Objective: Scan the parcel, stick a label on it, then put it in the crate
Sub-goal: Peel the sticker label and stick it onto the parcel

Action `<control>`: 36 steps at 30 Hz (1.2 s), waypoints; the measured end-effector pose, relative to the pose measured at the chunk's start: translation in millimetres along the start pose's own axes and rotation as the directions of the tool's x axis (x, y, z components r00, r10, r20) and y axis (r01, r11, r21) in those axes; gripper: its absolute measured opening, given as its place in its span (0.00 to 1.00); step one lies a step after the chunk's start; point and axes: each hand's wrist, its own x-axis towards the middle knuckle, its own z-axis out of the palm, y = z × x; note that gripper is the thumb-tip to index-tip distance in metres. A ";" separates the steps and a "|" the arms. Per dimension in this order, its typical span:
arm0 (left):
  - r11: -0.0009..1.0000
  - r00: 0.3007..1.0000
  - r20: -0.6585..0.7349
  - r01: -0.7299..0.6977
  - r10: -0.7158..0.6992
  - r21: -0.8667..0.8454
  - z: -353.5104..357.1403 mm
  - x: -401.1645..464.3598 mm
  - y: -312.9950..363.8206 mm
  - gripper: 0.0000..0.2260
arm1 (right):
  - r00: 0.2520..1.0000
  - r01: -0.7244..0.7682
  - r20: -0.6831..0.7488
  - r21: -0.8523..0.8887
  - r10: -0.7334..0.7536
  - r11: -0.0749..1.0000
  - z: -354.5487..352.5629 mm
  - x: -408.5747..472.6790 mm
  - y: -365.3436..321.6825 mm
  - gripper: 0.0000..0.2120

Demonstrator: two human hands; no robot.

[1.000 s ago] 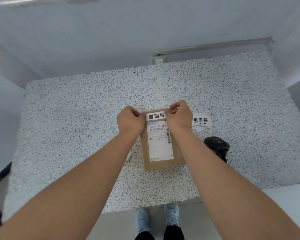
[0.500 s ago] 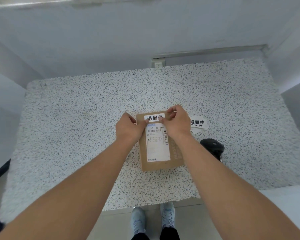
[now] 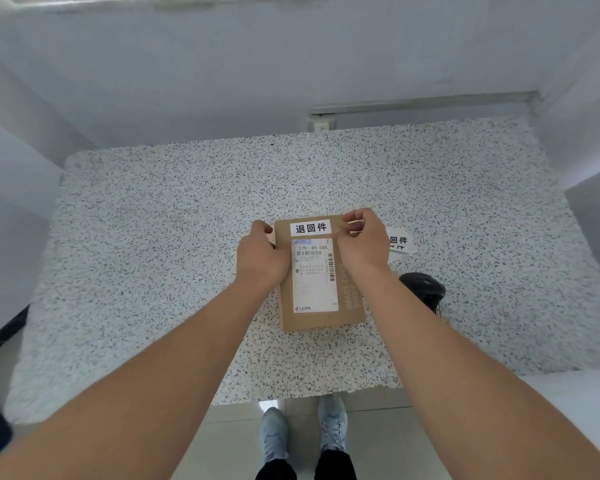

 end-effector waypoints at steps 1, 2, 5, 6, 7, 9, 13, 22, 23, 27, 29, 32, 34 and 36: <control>0.997 0.998 0.008 -0.066 0.065 0.051 0.1 -4.2 -4.0 0.21 | 0.999 0.051 0.015 -0.042 -0.051 0.998 -3.7 -5.3 0.5 0.09; 0.988 0.992 0.021 -0.123 0.122 0.093 0.2 -9.1 -8.3 0.24 | 0.994 0.105 0.045 -0.086 -0.102 0.991 -7.6 -10.8 2.7 0.07; 0.960 0.976 0.109 -0.205 0.187 0.190 -2.0 -31.0 -17.2 0.30 | 0.960 0.265 0.162 -0.250 -0.230 0.931 -17.8 -25.9 16.6 0.17; 0.956 0.973 0.132 -0.212 0.188 0.204 -2.1 -38.6 -20.5 0.32 | 0.950 0.291 0.200 -0.290 -0.240 0.912 -21.1 -31.1 20.8 0.21; 0.956 0.972 0.146 -0.214 0.186 0.202 -2.2 -46.1 -23.8 0.32 | 0.944 0.301 0.234 -0.312 -0.234 0.901 -24.2 -36.3 24.6 0.23; 0.957 0.967 0.161 -0.226 0.197 0.182 -2.0 -58.4 -31.0 0.33 | 0.933 0.313 0.285 -0.339 -0.220 0.887 -30.0 -46.8 30.6 0.26; 0.945 0.948 0.218 -0.274 0.233 0.178 0.7 -76.5 -39.7 0.32 | 0.916 0.334 0.349 -0.388 -0.199 0.859 -35.8 -64.7 41.8 0.29; 0.936 0.921 0.308 -0.303 0.240 0.179 23.8 -86.5 -58.5 0.33 | 0.904 0.324 0.386 -0.339 -0.183 0.883 -24.6 -81.3 63.5 0.29; 0.937 0.917 0.311 -0.310 0.249 0.162 25.7 -85.9 -58.9 0.32 | 0.904 0.322 0.384 -0.324 -0.187 0.890 -24.1 -81.5 63.3 0.29; 0.942 0.917 0.309 -0.306 0.252 0.141 25.3 -83.0 -56.4 0.33 | 0.904 0.314 0.381 -0.285 -0.194 0.905 -23.3 -83.0 59.2 0.30; 0.940 0.917 0.299 -0.313 0.264 0.131 19.8 -83.7 -51.8 0.33 | 0.906 0.314 0.372 -0.269 -0.203 0.911 -24.1 -86.3 54.6 0.31; 0.937 0.914 0.277 -0.335 0.297 0.099 7.2 -87.3 -44.2 0.34 | 0.910 0.322 0.347 -0.252 -0.226 0.913 -26.0 -94.3 44.3 0.33; 0.930 0.909 0.260 -0.358 0.326 0.085 -4.3 -91.3 -38.5 0.34 | 0.912 0.333 0.324 -0.225 -0.252 0.916 -28.3 -100.7 34.2 0.35; 0.918 0.901 0.241 -0.390 0.362 0.078 -17.5 -95.8 -32.3 0.34 | 0.911 0.350 0.302 -0.207 -0.281 0.913 -32.3 -107.9 21.2 0.36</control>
